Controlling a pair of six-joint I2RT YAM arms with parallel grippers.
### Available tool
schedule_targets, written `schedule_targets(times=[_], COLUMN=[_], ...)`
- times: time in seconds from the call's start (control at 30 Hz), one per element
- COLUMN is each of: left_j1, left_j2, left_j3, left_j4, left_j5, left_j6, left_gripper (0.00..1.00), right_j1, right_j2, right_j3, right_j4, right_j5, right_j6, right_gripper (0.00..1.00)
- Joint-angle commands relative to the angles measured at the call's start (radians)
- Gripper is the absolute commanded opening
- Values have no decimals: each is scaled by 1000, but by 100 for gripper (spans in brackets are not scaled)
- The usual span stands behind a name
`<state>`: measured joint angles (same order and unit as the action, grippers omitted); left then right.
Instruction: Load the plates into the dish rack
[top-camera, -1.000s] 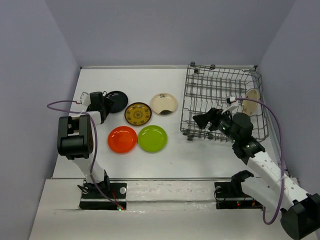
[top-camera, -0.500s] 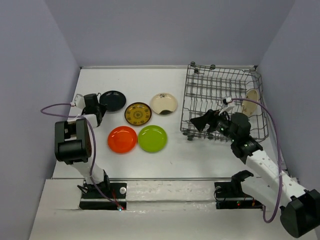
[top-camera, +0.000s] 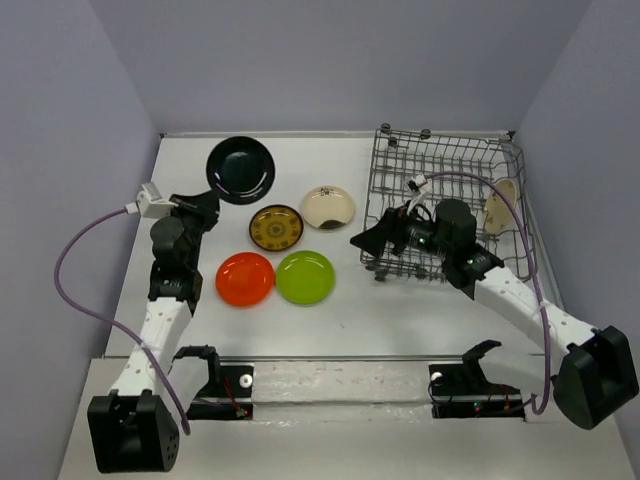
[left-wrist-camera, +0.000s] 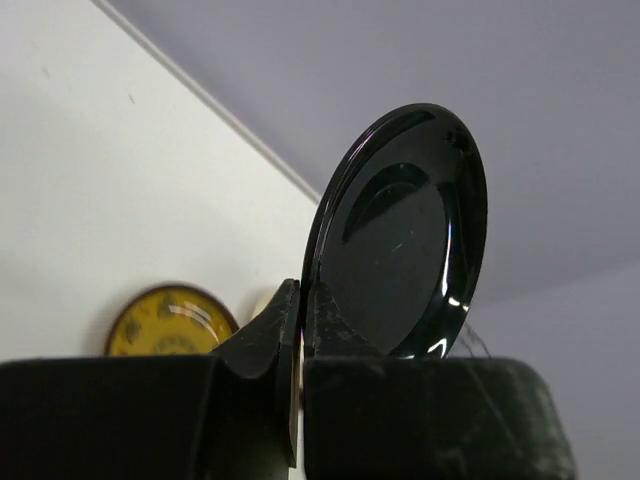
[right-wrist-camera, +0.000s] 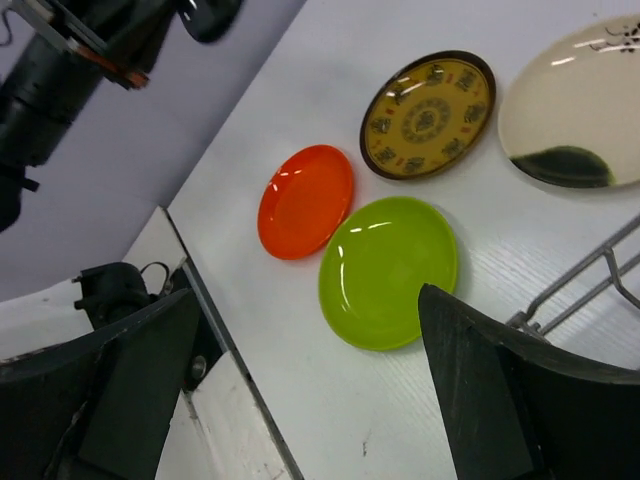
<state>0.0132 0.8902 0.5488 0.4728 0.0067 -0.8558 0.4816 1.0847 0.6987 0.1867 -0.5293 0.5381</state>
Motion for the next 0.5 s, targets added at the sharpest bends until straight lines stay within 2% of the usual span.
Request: schedule_targets(times=[0.0, 0.13, 0.23, 0.47], left_j1=[-82, -102, -123, -176], left_j2=[-117, -181, -220, -194], left_j3=[-102, -131, -161, -159], left_j4=[1, -39, -45, -79], left_j5=[183, 369, 455, 545], left_j6=[32, 58, 80, 143], left_gripper=[6, 6, 6, 6], right_j1=[14, 14, 34, 149], right_j2=[73, 162, 223, 372], right_j3=[168, 248, 272, 375], right_j4=[22, 0, 8, 8], right_j5=[-80, -122, -130, -162], right_j6=[-19, -26, -4, 14], right_gripper=[97, 97, 97, 93])
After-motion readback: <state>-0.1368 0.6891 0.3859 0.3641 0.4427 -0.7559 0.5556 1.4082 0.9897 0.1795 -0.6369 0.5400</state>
